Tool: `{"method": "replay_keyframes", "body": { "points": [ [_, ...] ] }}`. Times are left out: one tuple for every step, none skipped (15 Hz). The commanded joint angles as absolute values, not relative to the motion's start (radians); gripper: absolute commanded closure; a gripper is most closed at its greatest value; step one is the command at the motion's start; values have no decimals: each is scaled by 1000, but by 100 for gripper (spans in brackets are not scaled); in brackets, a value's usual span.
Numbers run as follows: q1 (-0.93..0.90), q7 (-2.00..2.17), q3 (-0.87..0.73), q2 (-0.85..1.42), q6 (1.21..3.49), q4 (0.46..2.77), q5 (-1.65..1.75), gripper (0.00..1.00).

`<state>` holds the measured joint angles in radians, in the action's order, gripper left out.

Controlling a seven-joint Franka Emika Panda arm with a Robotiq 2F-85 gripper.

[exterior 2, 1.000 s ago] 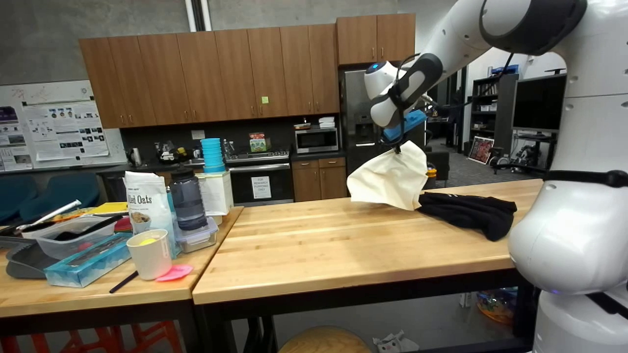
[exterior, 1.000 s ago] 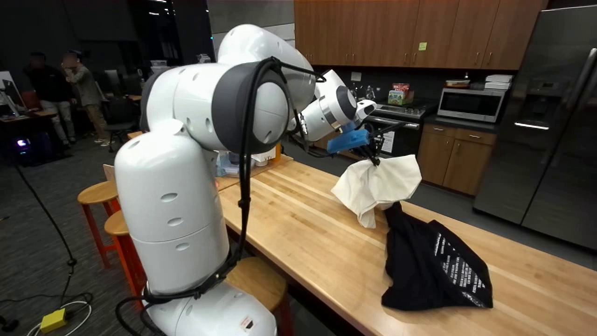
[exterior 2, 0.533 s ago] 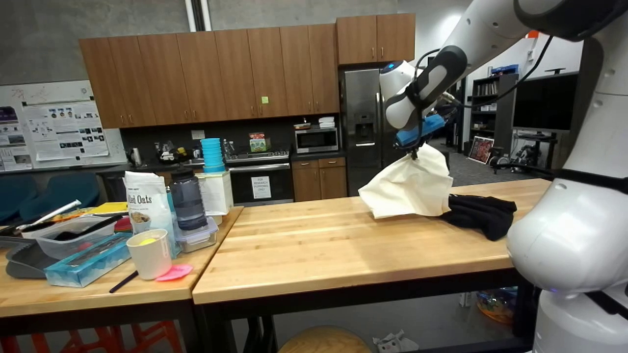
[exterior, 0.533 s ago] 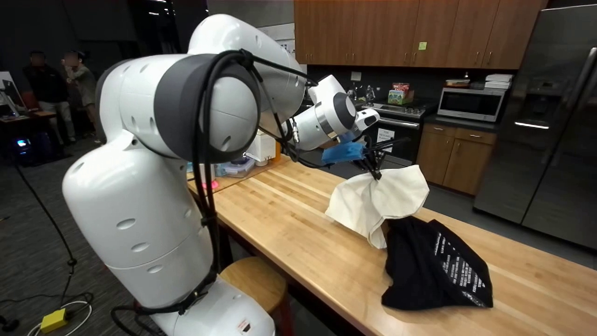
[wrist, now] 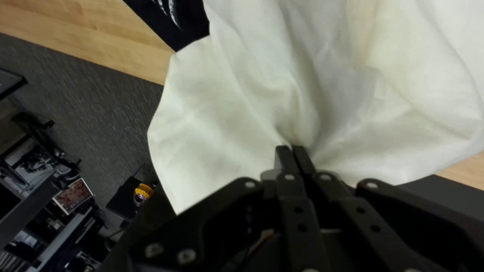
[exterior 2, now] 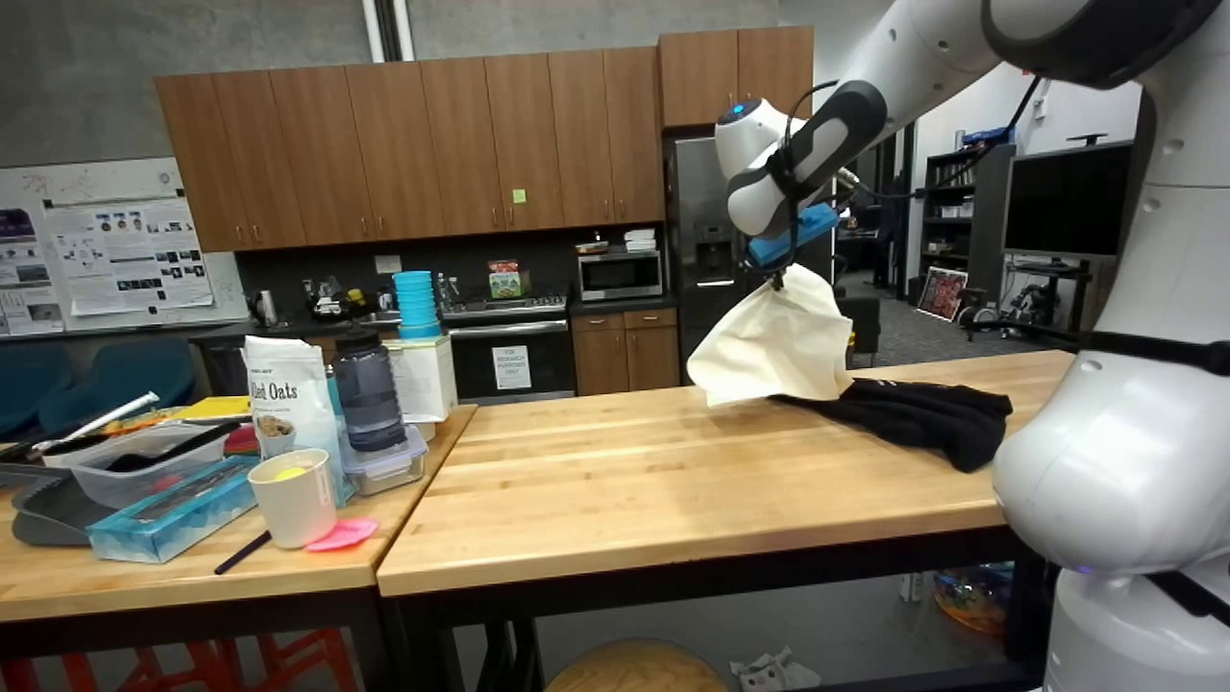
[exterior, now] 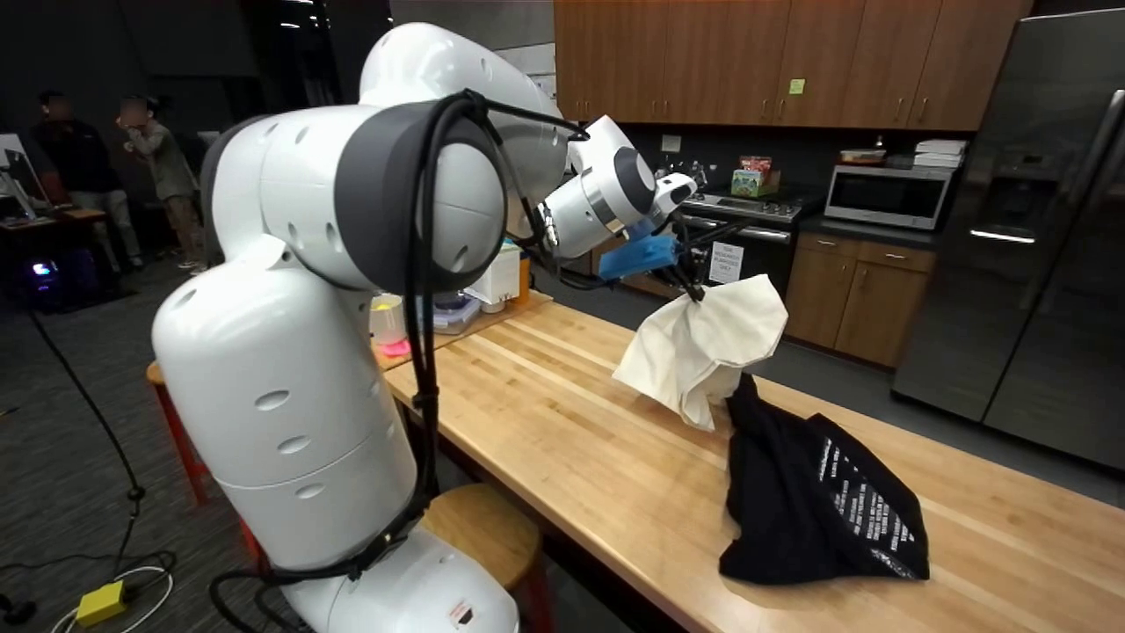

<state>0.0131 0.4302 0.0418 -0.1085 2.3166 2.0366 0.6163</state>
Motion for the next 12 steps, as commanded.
{"method": "replay_keyframes", "body": {
  "points": [
    [-3, 342, 60, 3, 2279, 1861, 615, 100],
    [-11, 320, 63, 27, 2270, 1820, 613, 100],
    [-19, 302, 64, 54, 2264, 1781, 613, 100],
    [-29, 282, 65, 79, 2257, 1743, 611, 100],
    [-39, 264, 64, 106, 2247, 1705, 610, 100],
    [-48, 247, 62, 128, 2240, 1674, 609, 100],
    [-57, 233, 59, 148, 2226, 1645, 608, 100],
    [-65, 221, 56, 162, 2213, 1626, 610, 100],
    [-70, 217, 52, 168, 2200, 1619, 611, 100],
    [-74, 220, 46, 169, 2192, 1618, 615, 100],
    [-74, 231, 40, 155, 2191, 1638, 617, 100],
    [-74, 240, 35, 141, 2196, 1659, 621, 100]
  ]
}}
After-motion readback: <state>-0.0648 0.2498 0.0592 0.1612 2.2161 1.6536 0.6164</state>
